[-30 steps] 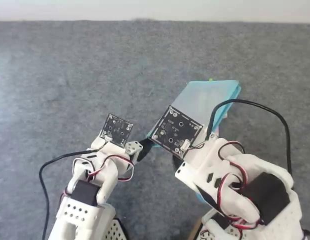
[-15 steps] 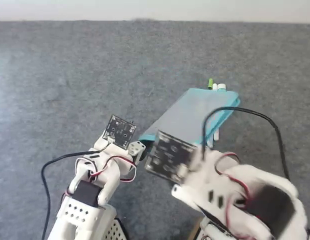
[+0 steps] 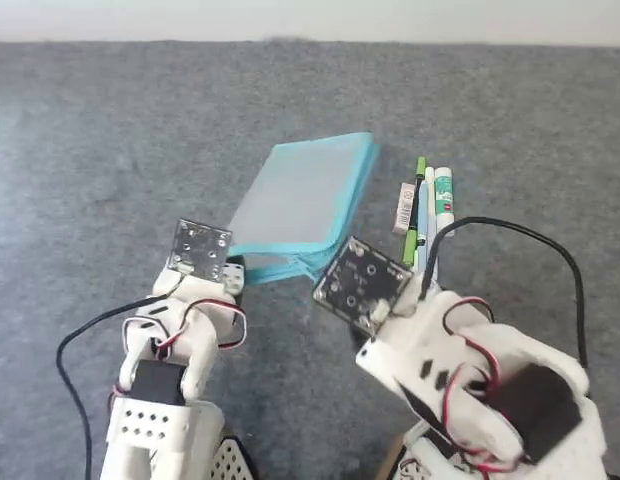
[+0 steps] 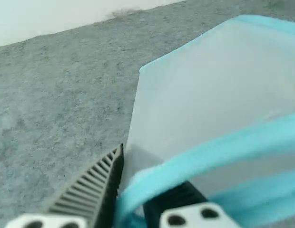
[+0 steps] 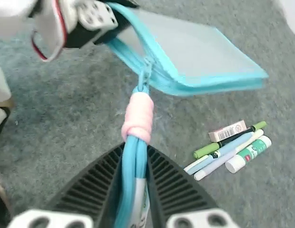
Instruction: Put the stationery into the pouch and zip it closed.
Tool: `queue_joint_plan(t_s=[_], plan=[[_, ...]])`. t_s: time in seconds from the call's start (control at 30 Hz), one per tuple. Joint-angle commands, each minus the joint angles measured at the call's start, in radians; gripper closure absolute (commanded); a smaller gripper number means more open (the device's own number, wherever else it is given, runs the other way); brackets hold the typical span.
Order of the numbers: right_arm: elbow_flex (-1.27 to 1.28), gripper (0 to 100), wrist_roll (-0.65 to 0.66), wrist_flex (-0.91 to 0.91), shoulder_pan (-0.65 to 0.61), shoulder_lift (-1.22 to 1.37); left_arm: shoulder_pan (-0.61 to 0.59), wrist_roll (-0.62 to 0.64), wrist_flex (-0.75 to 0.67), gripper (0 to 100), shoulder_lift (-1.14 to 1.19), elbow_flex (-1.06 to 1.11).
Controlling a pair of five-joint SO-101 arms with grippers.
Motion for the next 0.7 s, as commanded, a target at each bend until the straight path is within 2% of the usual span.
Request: queue_joint_plan(t_s=[0.0, 0.13, 0.33, 0.37, 0.53, 0.67], plan=[[0.021, 99.3, 0.018, -0.067, 0.058, -0.019, -0.029, -0.011, -0.031, 99, -0.003, -0.059], [0.025, 97.0, 0.012, -0.071, 0.07, -0.019, -0.029, -0.012, -0.031, 99, 0.002, -0.061], [0.026, 64.5, 0.015, -0.05, 0.067, -0.021, -0.029, -0.009, -0.031, 99, 0.003, -0.059], [0.026, 63.6, 0.012, -0.048, 0.067, -0.021, -0.031, -0.009, -0.032, 99, 0.003, -0.059], [0.029, 73.3, -0.006, -0.053, 0.067, -0.019, -0.032, -0.009, -0.032, 99, 0.003, -0.058], [0.028, 74.2, -0.003, -0.024, 0.065, -0.021, -0.034, -0.009, -0.032, 99, 0.003, -0.058]])
